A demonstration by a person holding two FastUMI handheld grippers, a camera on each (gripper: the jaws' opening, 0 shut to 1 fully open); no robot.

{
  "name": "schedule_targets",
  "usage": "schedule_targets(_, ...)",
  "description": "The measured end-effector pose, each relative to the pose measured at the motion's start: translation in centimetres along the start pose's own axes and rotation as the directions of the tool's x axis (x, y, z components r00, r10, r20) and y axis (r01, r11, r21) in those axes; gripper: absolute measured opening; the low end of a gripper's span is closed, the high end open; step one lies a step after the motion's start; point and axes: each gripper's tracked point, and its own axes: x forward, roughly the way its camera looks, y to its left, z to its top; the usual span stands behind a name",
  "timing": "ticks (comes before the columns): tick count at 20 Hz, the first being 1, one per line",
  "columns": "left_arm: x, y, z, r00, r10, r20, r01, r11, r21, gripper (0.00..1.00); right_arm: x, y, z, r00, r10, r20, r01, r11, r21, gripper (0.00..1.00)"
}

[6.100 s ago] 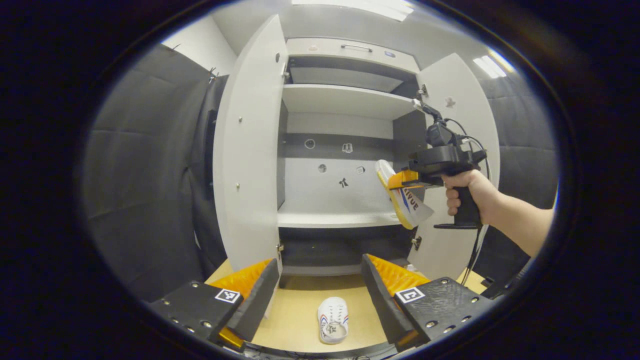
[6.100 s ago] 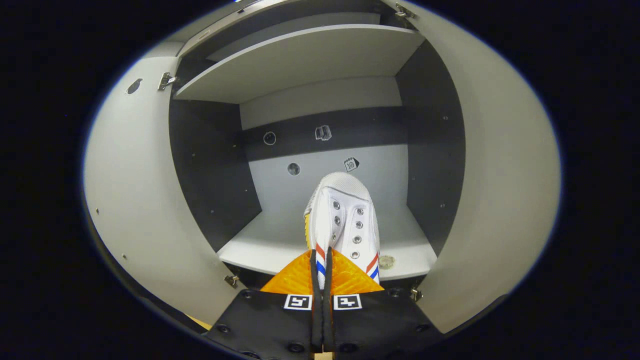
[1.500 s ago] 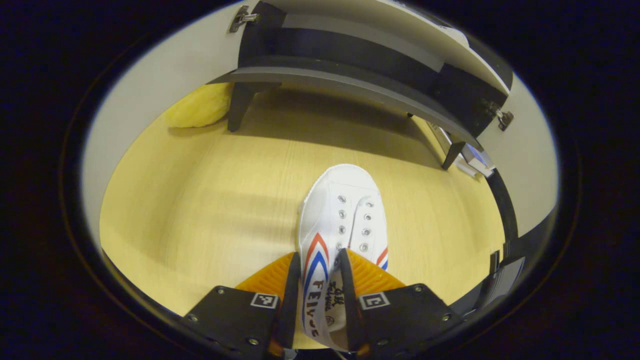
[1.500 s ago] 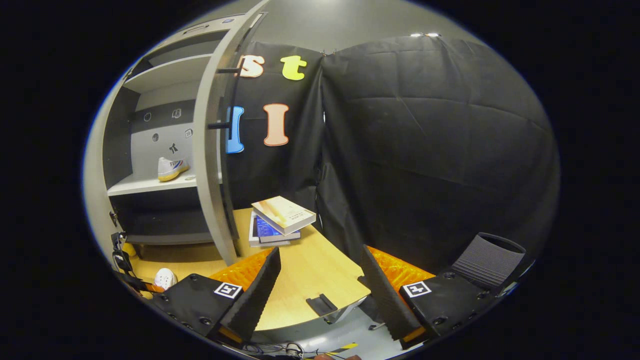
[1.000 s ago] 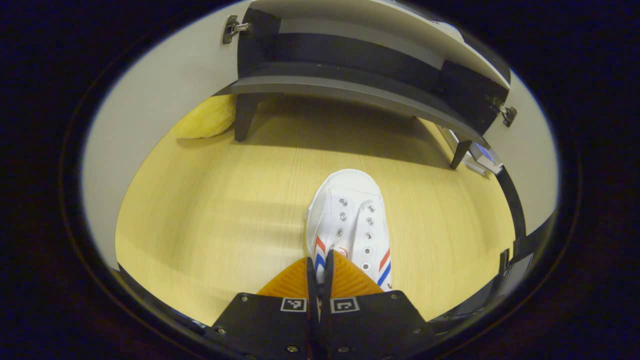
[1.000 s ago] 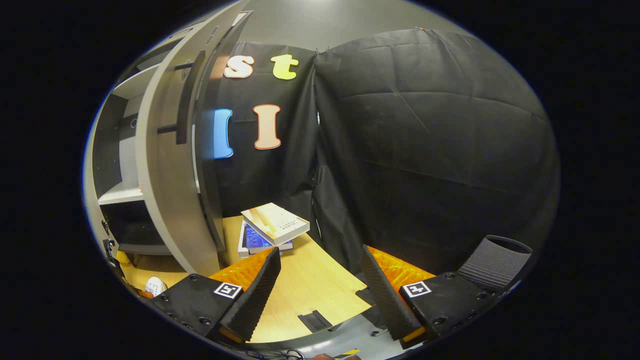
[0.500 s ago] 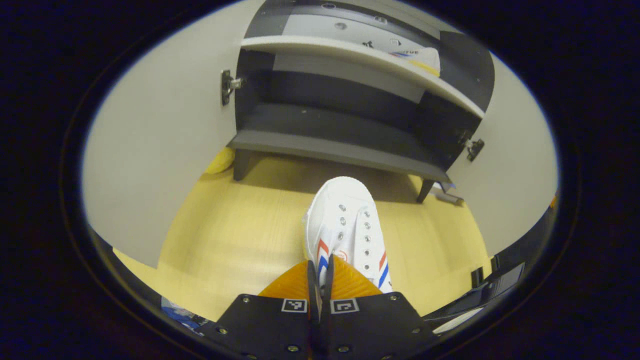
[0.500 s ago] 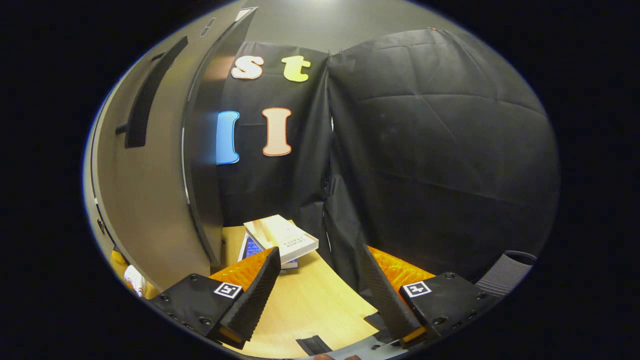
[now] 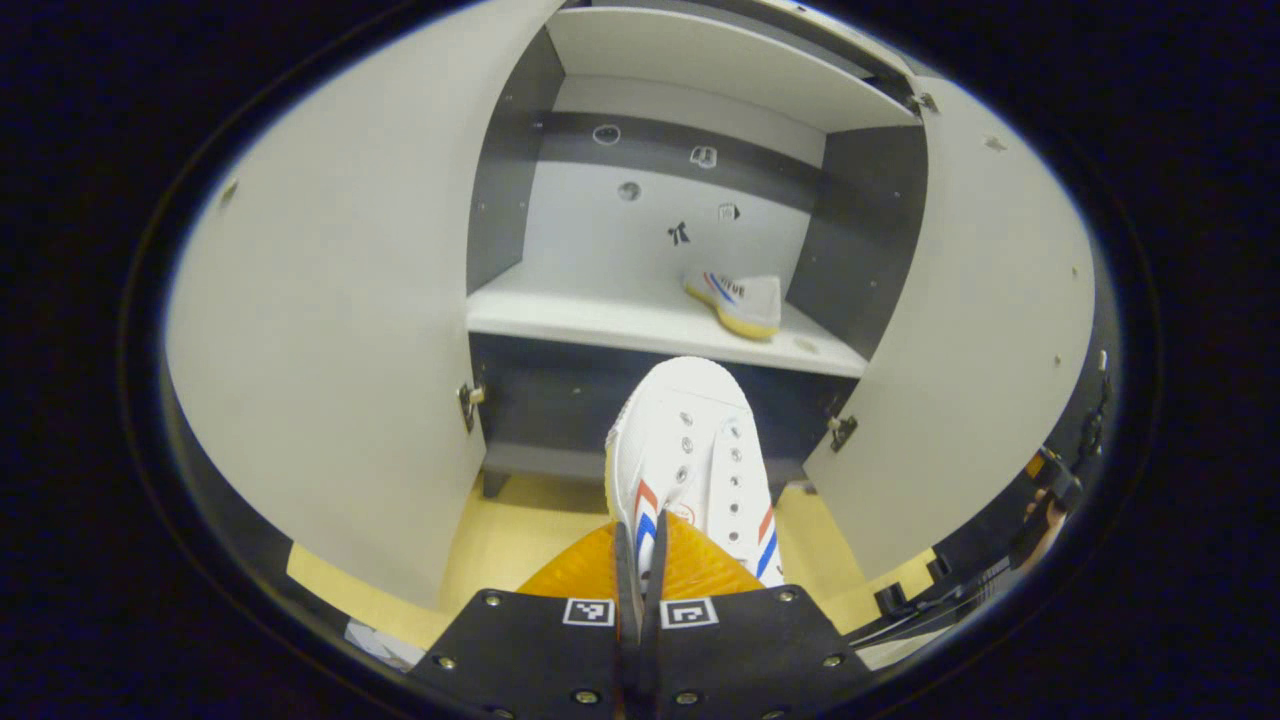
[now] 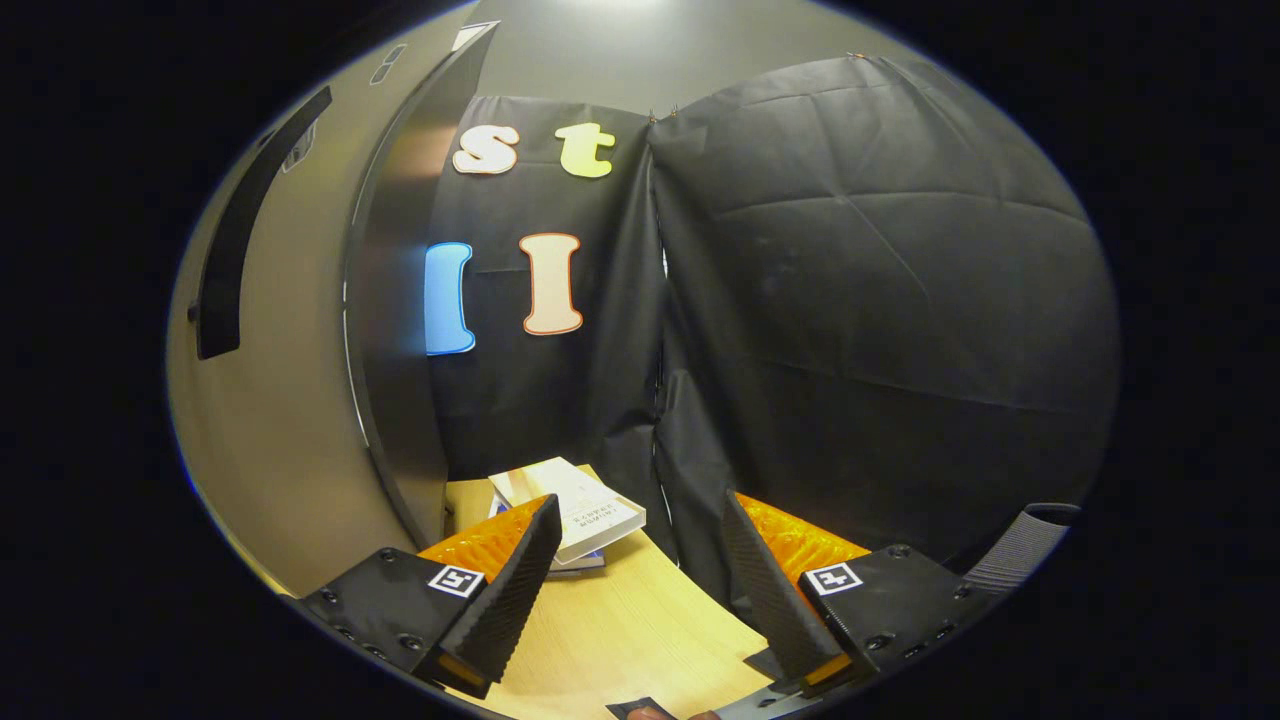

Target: Grab one shoe with the right hand and put it into the shoe cabinet, grab the other shoe with the left hand and put it into the shoe cabinet; then close the right door with the right hand and the left door with the left hand.

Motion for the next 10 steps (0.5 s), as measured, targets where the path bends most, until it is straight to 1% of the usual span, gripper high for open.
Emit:
schedule_targets(4, -0.1, 0.0, -0.2, 0.996, -0.002, 0.089, 0.003, 1.0, -0.01, 0.02, -0.3, -0.9, 0.1, 1.0, -0.01, 0.019, 0.01, 1.0, 0.01, 0.97)
schedule_targets(5, -0.2, 0.0, 0.0, 0.994, 0.003, 0.107, -0.002, 1.0, -0.004, 0.02, -0.5, -1.3, 0.4, 0.999, -0.018, 0.034, 0.018, 1.0, 0.014, 1.0)
schedule_targets(6, -0.1, 0.1, 0.1, 0.992, 0.012, 0.122, -0.012, 1.0, 0.003, 0.0, -0.7, -1.5, 0.8, 0.999, -0.019, 0.05, 0.018, 1.0, 0.024, 1.0)
schedule_targets(7, -0.3, 0.0, 0.3, 0.991, 0.02, 0.136, -0.021, 1.0, 0.007, 0.02, -0.7, -1.7, 1.0, 0.998, -0.019, 0.059, 0.017, 0.999, 0.034, 1.0)
schedule_targets(9, -0.5, -0.1, 0.5, 0.986, 0.04, 0.163, -0.041, 0.999, 0.006, 0.01, -0.9, -2.3, 1.2, 0.997, -0.023, 0.071, 0.02, 0.998, 0.052, 1.0)
schedule_targets(10, -0.6, 0.0, 0.6, 0.982, 0.047, 0.184, -0.05, 0.999, 0.01, 0.01, -1.0, -2.6, 1.4, 0.996, -0.031, 0.08, 0.027, 0.998, 0.057, 0.97)
